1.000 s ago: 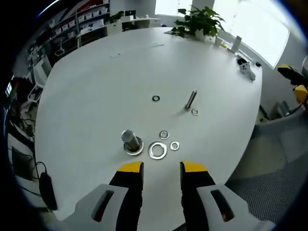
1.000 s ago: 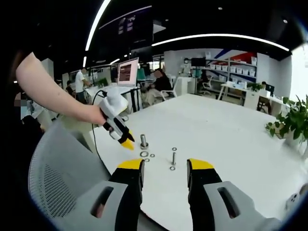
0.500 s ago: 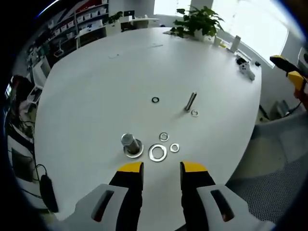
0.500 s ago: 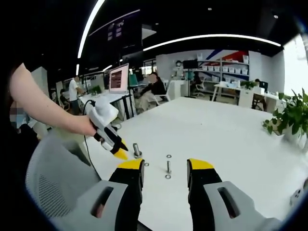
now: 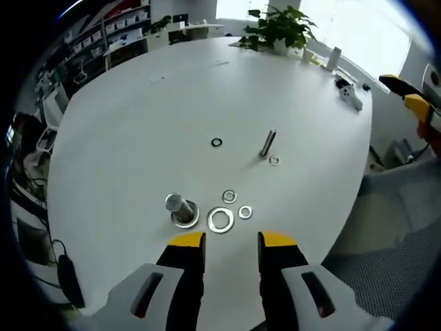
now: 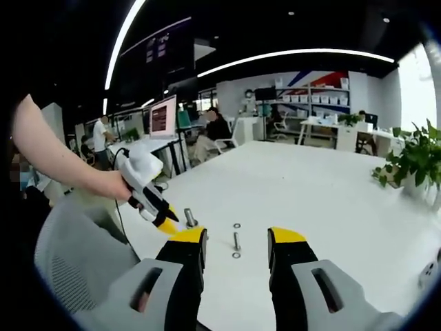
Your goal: Place the washer onto the threaded stud by aligning its center hole with the stud, sliding it down to the base, and recovering from edge contact or off-axis alignment until the washer reaches the visible bottom stop.
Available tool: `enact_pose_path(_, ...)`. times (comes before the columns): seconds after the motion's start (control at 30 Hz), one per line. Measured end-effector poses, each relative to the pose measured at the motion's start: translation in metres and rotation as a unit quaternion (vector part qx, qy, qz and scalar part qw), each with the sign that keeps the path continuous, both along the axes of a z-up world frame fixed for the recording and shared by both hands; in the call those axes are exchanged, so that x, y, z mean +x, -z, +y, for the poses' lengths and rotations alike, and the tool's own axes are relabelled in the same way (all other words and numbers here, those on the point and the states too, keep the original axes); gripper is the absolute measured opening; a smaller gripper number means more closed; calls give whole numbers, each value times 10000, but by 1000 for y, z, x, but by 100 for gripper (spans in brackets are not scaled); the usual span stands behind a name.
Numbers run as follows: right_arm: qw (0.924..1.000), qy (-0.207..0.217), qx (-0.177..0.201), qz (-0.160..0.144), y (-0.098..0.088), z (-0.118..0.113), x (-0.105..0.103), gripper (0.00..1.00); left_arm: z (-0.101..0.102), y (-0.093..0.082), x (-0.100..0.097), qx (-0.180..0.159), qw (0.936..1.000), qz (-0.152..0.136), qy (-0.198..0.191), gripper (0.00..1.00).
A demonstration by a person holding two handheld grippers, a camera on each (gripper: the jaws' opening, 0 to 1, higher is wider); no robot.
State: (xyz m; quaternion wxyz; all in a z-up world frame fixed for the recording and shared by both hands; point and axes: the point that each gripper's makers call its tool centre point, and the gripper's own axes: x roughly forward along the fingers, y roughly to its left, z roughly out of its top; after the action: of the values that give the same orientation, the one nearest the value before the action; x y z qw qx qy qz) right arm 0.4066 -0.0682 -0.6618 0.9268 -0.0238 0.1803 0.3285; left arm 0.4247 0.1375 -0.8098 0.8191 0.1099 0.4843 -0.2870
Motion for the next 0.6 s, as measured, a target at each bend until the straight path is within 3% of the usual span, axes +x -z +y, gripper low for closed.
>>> enact_pose_path(0.43,9998,140,150,60,0,-6,3,38,-19,29,12,523,9955,261,739,27)
enact_pose_path(0.6,9996,214,180,90,1,-9,5,38,-20,34,25,814,9878,288,1300,27)
